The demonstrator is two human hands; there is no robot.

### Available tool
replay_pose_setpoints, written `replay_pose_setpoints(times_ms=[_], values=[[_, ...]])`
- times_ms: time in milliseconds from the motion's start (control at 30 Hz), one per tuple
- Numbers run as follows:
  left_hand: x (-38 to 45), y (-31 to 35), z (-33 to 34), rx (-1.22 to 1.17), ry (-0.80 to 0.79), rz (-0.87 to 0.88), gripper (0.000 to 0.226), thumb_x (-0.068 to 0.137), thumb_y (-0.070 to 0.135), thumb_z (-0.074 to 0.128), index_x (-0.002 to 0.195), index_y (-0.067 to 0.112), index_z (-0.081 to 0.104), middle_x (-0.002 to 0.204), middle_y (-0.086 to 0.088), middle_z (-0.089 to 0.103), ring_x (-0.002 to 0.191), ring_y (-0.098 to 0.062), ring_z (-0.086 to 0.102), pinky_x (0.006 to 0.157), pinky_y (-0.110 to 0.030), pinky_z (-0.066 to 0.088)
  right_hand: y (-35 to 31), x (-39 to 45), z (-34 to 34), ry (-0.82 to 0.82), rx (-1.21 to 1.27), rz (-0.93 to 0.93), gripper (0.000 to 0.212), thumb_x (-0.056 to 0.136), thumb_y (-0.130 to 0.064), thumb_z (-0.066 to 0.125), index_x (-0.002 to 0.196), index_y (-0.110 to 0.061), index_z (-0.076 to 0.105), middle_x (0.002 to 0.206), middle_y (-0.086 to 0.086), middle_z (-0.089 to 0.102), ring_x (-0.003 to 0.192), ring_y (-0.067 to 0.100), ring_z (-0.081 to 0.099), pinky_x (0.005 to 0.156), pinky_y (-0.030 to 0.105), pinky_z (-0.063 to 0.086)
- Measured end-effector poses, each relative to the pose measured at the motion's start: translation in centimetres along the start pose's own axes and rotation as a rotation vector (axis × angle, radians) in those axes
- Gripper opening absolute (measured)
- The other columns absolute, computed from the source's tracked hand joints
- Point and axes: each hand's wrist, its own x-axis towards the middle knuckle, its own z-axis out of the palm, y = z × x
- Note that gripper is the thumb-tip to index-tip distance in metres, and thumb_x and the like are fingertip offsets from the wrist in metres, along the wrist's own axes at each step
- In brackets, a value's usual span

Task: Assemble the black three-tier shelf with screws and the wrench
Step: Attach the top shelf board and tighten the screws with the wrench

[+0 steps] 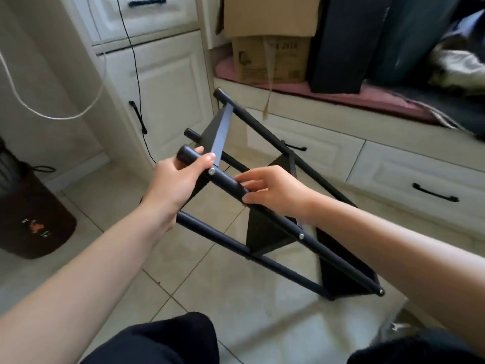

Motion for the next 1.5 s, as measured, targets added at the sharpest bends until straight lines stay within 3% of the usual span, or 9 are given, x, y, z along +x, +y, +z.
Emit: replay_pose_setpoints(times_ms=[167,300,500,600,833,1000,1100,1267,1500], values=[[-1.7,4.1,2.1,0.018,-0.047,0.131,0.046,0.077,0.046,0.079,0.119,0.026,0.072,0.101,0.012,0.076,0.103,-0.006,0.070,0.102,-0.033,0.052,-0.8,-4.0,-1.3,0.156,0.135,-0.052,0.045,0.090,0.002,0.063,0.131,-0.016,0.061,0.109,-0.008,0.067,0.084,-0.013,0.063,0.068,0.001,0.047],[-3.7,6.9,3.8,0.077,-0.075,0.246,0.042,0.083,0.043,0.077,0.121,0.027,0.071,0.099,0.014,0.075,0.098,-0.001,0.070,0.089,-0.021,0.054,-0.8,-7.2,-1.8,0.243,0.272,-0.101,0.043,0.090,0.003,0.063,0.128,-0.017,0.063,0.113,-0.001,0.072,0.101,0.008,0.069,0.091,0.027,0.056],[-6.9,9.1,5.6,0.148,-0.160,0.413,0.050,0.089,0.035,0.074,0.136,0.024,0.061,0.097,0.027,0.061,0.085,0.026,0.058,0.066,0.002,0.044,-0.3,-10.8,-1.8,0.316,0.404,-0.163,0.040,0.088,0.004,0.066,0.121,-0.018,0.066,0.110,0.004,0.074,0.103,0.014,0.070,0.092,0.038,0.057],[-8.0,9.8,6.1,0.181,-0.200,0.455,0.055,0.090,0.034,0.073,0.141,0.023,0.057,0.099,0.029,0.060,0.090,0.024,0.060,0.073,-0.001,0.047,0.2,-11.8,-1.8,0.344,0.478,-0.160,0.038,0.086,0.003,0.069,0.120,-0.014,0.068,0.107,0.007,0.075,0.102,0.020,0.071,0.093,0.042,0.057],[-9.4,10.9,7.4,0.308,-0.324,0.508,0.074,0.081,0.045,0.079,0.147,0.039,0.046,0.137,0.014,0.060,0.123,0.007,0.055,0.110,-0.024,0.043,1.4,-13.3,-0.9,0.493,0.632,-0.195,0.038,0.077,-0.004,0.078,0.109,-0.025,0.075,0.103,0.003,0.076,0.100,0.021,0.072,0.087,0.035,0.058],[-10.8,10.9,8.1,0.430,-0.375,0.578,0.072,0.084,0.037,0.077,0.146,0.046,0.041,0.139,0.016,0.059,0.127,0.006,0.052,0.124,-0.049,0.015,1.7,-13.5,-0.1,0.502,0.655,-0.177,0.033,0.063,-0.005,0.086,0.090,-0.022,0.075,0.092,0.003,0.077,0.088,0.020,0.074,0.077,0.027,0.058],[-11.6,10.4,8.5,0.459,-0.339,0.639,0.067,0.086,0.033,0.073,0.145,0.045,0.045,0.133,0.022,0.061,0.113,0.021,0.050,0.126,-0.047,0.004,1.6,-13.2,0.3,0.538,0.630,-0.146,0.032,0.061,-0.002,0.088,0.085,-0.016,0.071,0.087,0.001,0.077,0.084,0.015,0.074,0.073,0.019,0.056],[-11.3,9.3,8.2,0.329,-0.331,0.615,0.061,0.085,0.024,0.076,0.141,0.036,0.055,0.129,0.020,0.064,0.121,0.016,0.052,0.107,-0.011,0.038,1.8,-12.8,0.5,0.554,0.595,-0.099,0.032,0.065,0.000,0.087,0.088,-0.012,0.069,0.086,0.000,0.076,0.084,0.013,0.073,0.072,0.018,0.055],[-10.6,7.9,8.0,0.329,-0.285,0.689,0.055,0.085,0.030,0.078,0.137,0.031,0.059,0.131,0.019,0.062,0.130,0.007,0.050,0.110,-0.018,0.038,2.1,-12.7,0.8,0.535,0.586,-0.111,0.030,0.069,0.002,0.084,0.090,-0.013,0.069,0.087,-0.001,0.076,0.084,0.013,0.073,0.073,0.018,0.055]])
